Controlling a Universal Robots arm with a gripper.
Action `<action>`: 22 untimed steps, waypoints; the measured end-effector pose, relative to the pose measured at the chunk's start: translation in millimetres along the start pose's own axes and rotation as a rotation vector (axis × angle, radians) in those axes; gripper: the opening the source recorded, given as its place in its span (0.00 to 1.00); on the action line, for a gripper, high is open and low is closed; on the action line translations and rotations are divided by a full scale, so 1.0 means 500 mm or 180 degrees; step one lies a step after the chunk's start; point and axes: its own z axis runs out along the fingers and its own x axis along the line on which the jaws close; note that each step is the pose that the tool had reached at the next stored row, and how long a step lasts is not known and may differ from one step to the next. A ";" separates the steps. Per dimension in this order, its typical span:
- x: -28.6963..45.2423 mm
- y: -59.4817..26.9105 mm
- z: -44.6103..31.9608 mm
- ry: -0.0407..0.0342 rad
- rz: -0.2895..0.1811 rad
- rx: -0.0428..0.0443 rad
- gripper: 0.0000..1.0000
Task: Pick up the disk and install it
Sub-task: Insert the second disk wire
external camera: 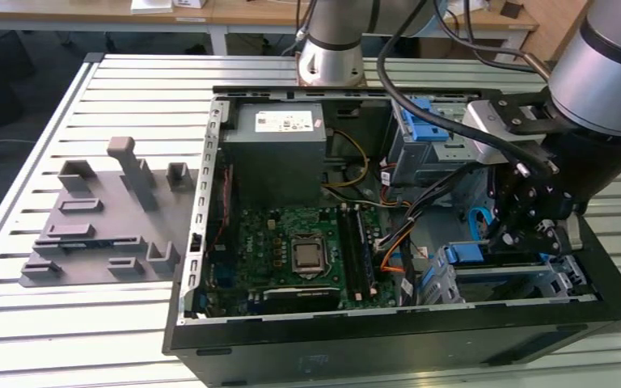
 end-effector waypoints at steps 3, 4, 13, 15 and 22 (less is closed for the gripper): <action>0.000 0.000 0.001 0.0000 0.0012 0.0000 0.17; 0.000 0.000 0.001 0.0001 0.0016 0.0000 0.17; 0.000 -0.003 0.005 0.0001 0.0034 -0.0001 0.17; 0.000 -0.003 0.006 0.0001 0.0036 -0.0001 0.17; 0.000 -0.003 0.010 0.0001 0.0038 -0.0001 0.17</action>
